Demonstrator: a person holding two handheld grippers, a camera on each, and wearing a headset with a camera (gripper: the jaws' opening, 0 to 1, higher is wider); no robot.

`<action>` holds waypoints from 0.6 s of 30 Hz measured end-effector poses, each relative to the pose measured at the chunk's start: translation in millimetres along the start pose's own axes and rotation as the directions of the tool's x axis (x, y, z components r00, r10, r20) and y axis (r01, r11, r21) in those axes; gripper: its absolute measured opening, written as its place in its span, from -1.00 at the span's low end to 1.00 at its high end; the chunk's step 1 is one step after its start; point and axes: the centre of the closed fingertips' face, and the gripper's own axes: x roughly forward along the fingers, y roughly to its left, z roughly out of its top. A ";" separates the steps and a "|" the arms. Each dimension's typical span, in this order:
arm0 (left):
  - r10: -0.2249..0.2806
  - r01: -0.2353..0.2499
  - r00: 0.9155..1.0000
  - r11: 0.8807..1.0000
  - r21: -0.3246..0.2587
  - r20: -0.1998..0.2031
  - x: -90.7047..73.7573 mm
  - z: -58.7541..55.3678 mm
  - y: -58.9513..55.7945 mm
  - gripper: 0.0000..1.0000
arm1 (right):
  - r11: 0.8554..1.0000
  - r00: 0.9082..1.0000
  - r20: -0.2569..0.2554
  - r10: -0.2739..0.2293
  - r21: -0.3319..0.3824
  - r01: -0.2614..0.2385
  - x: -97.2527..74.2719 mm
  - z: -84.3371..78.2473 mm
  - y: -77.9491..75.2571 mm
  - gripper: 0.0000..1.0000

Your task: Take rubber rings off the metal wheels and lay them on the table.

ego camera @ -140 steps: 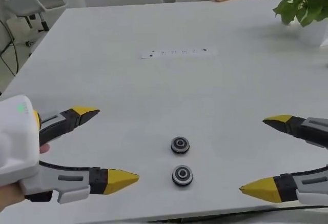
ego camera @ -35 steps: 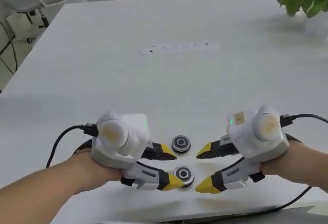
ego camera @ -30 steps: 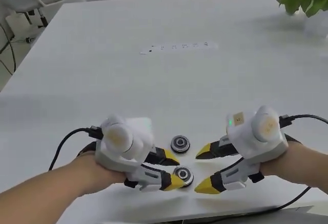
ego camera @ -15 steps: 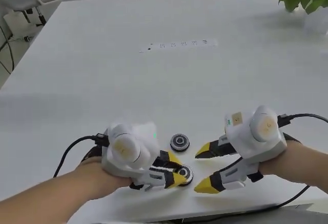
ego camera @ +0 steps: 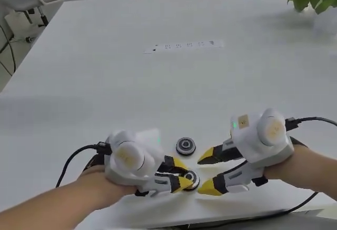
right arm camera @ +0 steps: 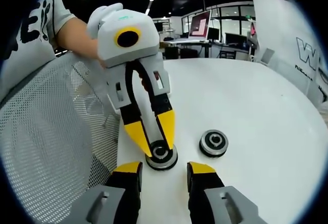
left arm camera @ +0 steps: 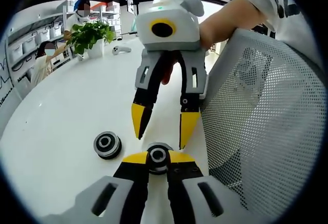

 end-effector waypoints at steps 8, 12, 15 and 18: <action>0.020 -0.020 1.000 1.000 -0.006 -0.001 -0.6 0.6 -0.3 -0.85 | 0.999 1.000 0.010 0.028 0.016 -0.028 9.5 4.7 4.9 -0.41; 0.026 -0.026 1.000 1.000 -0.008 0.000 -0.6 0.5 -0.7 -0.85 | 0.999 1.000 0.000 0.029 0.020 -0.029 14.5 1.3 5.8 -0.41; 0.030 -0.030 1.000 1.000 -0.011 -0.001 -0.6 0.4 -0.9 -0.85 | 0.999 1.000 0.002 0.028 0.023 -0.028 15.2 1.7 6.4 -0.41; 0.032 -0.032 0.999 0.999 -0.022 -0.001 -0.4 0.2 -1.1 -0.85 | 0.999 1.000 0.005 0.028 0.031 -0.028 16.3 0.6 6.2 -0.44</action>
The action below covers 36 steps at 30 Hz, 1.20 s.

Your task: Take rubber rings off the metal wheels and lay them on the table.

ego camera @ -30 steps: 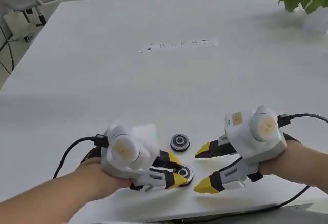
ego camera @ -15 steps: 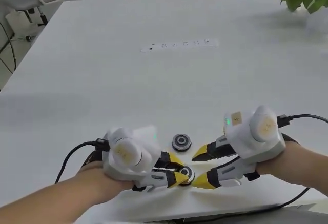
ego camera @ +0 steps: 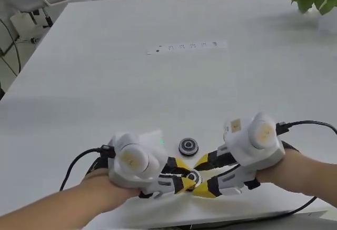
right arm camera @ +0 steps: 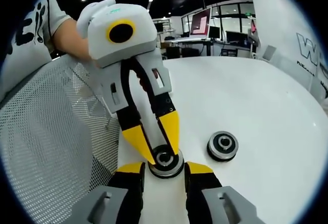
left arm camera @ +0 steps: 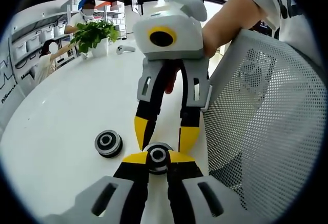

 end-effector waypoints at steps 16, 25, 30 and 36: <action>0.005 -0.005 1.000 1.000 -0.010 0.009 -0.2 -0.2 -1.3 -0.85 | 1.000 1.000 0.007 -0.018 0.015 0.017 -9.5 -6.4 0.3 -0.63; 0.006 -0.006 1.000 1.000 -0.009 0.013 -0.3 0.0 -1.2 -0.85 | 1.000 1.000 -0.002 -0.017 0.021 0.017 -13.6 -10.6 -0.5 -0.82; 0.006 -0.006 1.000 1.000 -0.010 0.015 -0.2 0.2 -1.1 -0.85 | 0.999 1.000 -0.010 -0.022 0.028 0.023 -13.5 -12.3 -2.6 -0.93; 0.010 -0.009 1.000 1.000 -0.012 0.018 0.1 0.6 -0.3 -0.85 | 0.996 0.999 -0.014 -0.033 0.079 0.034 -14.0 -14.4 -6.3 -1.00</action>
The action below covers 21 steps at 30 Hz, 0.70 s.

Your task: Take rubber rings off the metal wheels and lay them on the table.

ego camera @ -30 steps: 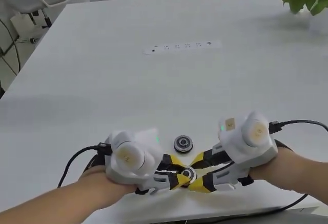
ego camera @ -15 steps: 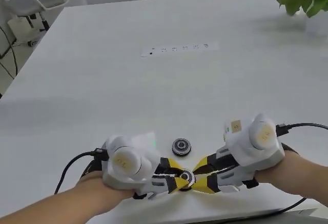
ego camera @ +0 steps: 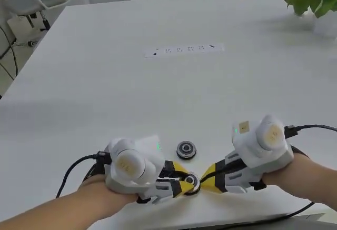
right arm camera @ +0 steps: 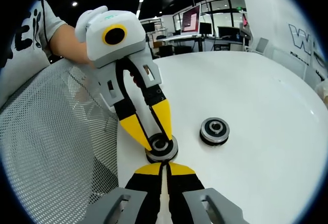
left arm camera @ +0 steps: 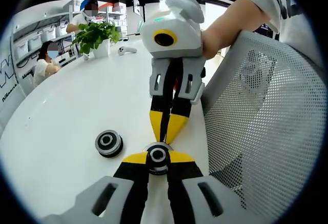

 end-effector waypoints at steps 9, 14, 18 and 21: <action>0.013 -0.013 1.000 1.000 -0.002 0.000 2.0 1.8 1.1 -0.85 | 0.989 0.999 0.036 0.000 0.147 -0.005 -4.5 0.0 -4.8 -1.00; 0.016 -0.016 1.000 1.000 -0.008 0.001 3.0 2.4 1.7 -0.85 | 0.968 0.997 0.082 0.000 0.250 -0.020 -8.9 3.6 -5.7 -1.00; 0.014 -0.014 1.000 1.000 -0.009 0.000 3.4 2.1 1.8 -0.85 | 0.968 0.996 0.087 -0.003 0.252 -0.019 -9.3 3.4 -6.2 -1.00; 0.007 -0.007 1.000 1.000 -0.016 0.002 3.6 1.8 1.7 -0.85 | 0.966 0.995 0.100 -0.010 0.259 -0.016 -11.1 6.0 -7.9 -1.00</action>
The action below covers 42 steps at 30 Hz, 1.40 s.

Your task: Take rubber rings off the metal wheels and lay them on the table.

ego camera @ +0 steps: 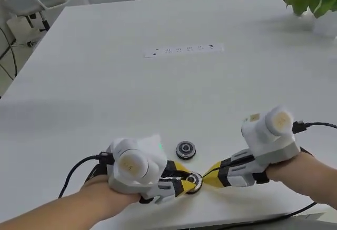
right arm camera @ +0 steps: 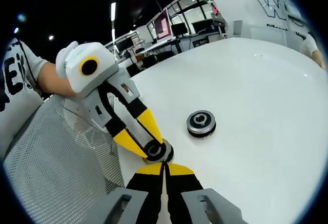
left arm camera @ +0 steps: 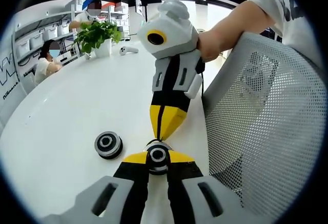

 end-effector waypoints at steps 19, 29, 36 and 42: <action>0.035 -0.035 0.999 0.999 0.003 -0.002 6.9 3.8 -2.1 -0.85 | 0.998 0.994 0.110 0.024 0.057 -0.031 -9.9 17.2 7.1 -1.00; 0.026 -0.026 1.000 1.000 -0.001 0.014 6.8 4.2 -1.4 -0.85 | 0.996 1.000 -0.008 0.007 -0.093 -0.008 -10.1 -8.7 -1.0 -0.66; 0.026 -0.026 1.000 1.000 0.000 0.017 7.2 4.4 -1.1 -0.85 | 0.987 0.998 -0.038 0.040 -0.154 -0.045 0.2 -14.5 12.0 -0.54; 0.026 -0.026 0.999 1.000 -0.001 0.020 7.3 4.6 -0.5 -0.85 | 0.982 0.999 -0.028 0.040 -0.183 -0.044 7.2 -6.8 13.2 -0.38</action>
